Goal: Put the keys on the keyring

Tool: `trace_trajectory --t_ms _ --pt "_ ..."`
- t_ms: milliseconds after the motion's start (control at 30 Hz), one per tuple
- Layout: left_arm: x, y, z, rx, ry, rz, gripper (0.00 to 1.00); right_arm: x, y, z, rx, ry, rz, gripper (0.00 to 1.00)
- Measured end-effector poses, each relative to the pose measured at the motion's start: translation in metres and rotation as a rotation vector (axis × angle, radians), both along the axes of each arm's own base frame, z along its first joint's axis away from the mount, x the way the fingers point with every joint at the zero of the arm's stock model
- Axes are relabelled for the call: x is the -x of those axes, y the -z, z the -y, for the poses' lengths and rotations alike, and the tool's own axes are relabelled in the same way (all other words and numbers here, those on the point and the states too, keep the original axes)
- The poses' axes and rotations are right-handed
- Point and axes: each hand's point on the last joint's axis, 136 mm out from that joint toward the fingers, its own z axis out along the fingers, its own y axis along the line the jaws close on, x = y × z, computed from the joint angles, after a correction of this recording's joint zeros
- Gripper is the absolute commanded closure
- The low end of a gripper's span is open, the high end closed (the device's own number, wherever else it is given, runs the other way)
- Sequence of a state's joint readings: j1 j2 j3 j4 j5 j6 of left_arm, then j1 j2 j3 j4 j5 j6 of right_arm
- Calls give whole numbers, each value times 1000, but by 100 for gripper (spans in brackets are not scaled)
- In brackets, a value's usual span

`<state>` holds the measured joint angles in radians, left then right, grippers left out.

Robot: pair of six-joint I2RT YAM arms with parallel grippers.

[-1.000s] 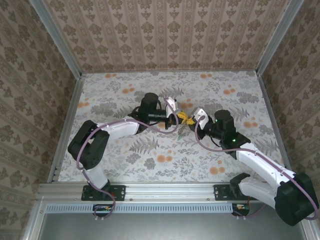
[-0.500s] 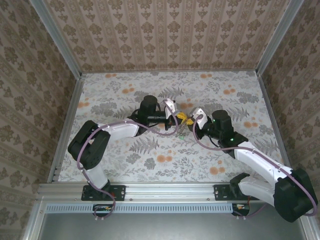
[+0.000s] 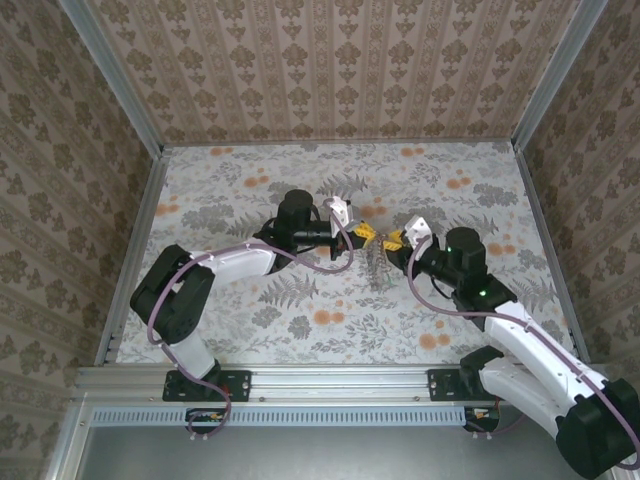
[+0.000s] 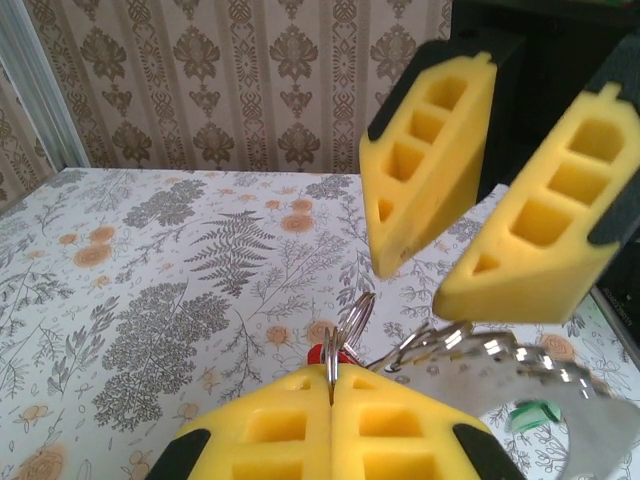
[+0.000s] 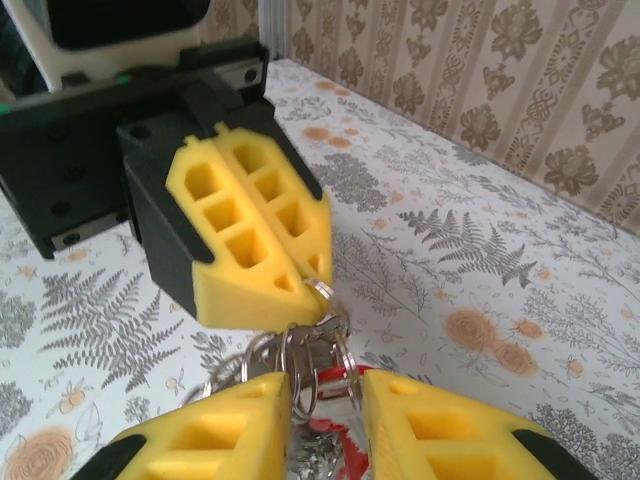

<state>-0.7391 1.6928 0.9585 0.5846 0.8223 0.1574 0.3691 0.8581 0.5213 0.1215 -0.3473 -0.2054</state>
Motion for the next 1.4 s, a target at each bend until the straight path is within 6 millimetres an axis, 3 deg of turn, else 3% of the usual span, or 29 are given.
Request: trace_trajectory --t_ms 433,733,967,1200,1400 --pt "4 -1 -3 -5 12 15 100 -15 -12 19 -141 101 -131 63" --pt "7 0 -3 -7 28 13 100 -17 -4 2 -169 3 -289 54" --pt "9 1 -3 -8 41 10 100 -20 -3 -6 -171 -43 -366 62" --pt "11 2 -4 -12 47 6 100 -19 10 -7 -161 -52 -431 62" --pt "11 2 -4 -14 48 4 100 -16 16 -8 -150 -66 -451 70"
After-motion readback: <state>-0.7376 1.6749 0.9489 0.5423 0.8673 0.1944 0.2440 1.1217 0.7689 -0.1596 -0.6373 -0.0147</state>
